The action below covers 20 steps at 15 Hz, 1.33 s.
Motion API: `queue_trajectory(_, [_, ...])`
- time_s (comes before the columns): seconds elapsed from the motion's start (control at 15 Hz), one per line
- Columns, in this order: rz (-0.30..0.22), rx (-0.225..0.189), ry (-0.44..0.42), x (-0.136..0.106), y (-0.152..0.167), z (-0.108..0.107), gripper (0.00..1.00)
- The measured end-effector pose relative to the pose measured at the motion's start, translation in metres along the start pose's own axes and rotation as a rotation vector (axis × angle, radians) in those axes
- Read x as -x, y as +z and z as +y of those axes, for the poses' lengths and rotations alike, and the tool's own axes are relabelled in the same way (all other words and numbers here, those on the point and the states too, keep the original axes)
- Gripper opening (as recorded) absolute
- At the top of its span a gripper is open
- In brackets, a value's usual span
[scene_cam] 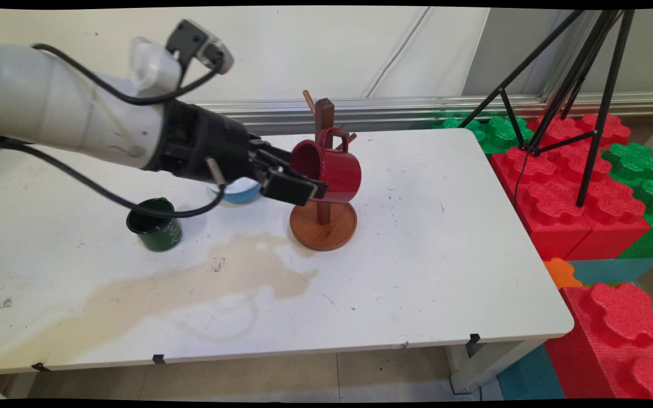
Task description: Pick up the red mug from the rack
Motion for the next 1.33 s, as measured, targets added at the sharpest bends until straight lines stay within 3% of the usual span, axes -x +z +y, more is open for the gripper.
queue_trajectory(0.73, [0.000,-0.008,-0.079,0.000,0.058,0.006,1.00])
queue_trajectory(1.2, [-0.003,-0.049,-0.098,0.003,0.071,0.007,1.00])
queue_trajectory(1.27, [-0.004,-0.054,-0.099,0.003,0.071,0.007,0.00])
queue_trajectory(1.33, [-0.004,-0.059,-0.098,0.003,0.072,0.007,0.00])
